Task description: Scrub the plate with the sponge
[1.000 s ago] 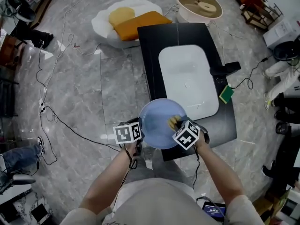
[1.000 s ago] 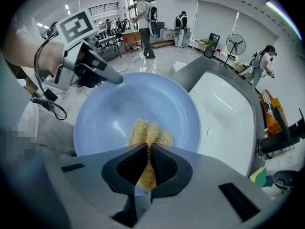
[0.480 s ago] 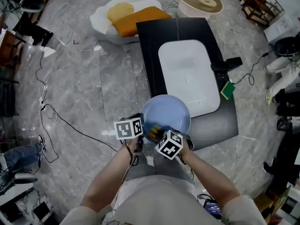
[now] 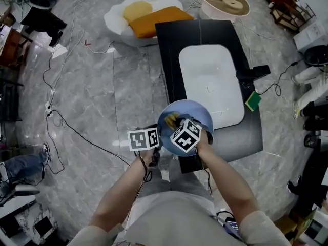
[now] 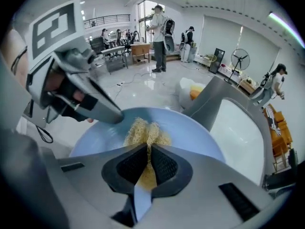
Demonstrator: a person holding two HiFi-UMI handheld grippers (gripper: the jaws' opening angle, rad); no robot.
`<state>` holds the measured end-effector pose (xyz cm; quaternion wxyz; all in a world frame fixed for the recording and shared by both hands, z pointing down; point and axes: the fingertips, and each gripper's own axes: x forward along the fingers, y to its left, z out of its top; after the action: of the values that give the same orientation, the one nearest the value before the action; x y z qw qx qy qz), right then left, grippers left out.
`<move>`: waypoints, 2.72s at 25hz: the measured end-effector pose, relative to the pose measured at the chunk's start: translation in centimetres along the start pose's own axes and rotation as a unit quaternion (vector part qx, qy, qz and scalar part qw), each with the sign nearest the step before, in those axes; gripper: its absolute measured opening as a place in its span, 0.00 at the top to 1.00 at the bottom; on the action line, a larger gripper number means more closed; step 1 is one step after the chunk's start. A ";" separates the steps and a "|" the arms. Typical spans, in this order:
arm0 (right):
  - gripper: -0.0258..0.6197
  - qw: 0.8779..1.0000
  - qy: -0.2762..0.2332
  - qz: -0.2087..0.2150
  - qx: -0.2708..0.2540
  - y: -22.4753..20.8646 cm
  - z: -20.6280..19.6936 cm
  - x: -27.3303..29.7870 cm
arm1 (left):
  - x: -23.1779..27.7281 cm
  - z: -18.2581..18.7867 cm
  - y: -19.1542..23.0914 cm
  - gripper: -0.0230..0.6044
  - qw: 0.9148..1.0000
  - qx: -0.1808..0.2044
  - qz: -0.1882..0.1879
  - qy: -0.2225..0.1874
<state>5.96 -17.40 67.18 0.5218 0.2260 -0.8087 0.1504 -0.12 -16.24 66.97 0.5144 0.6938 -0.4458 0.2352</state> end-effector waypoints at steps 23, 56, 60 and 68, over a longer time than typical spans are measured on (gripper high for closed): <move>0.89 0.996 0.068 0.035 -0.037 6.6 -7.5 -3.5 | -0.1 0.8 0.5 0.92 1.000 0.020 0.019 -0.009; 0.89 0.992 0.112 -0.015 -0.064 1.0 -9.8 -4.9 | -0.1 1.3 0.9 0.92 0.999 0.030 0.021 -0.009; 0.89 0.992 0.094 0.015 -0.079 4.9 -8.7 -4.1 | -0.1 1.5 0.8 0.92 0.999 0.030 0.019 -0.007; 0.88 0.994 0.022 0.050 -0.097 8.4 -2.9 -1.0 | -0.3 0.8 1.3 0.92 0.999 0.042 0.017 0.002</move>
<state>4.17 -8.66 67.39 0.5508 0.1300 -0.8180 0.1027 -1.47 -16.95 67.05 0.4814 0.7067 -0.4461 0.2640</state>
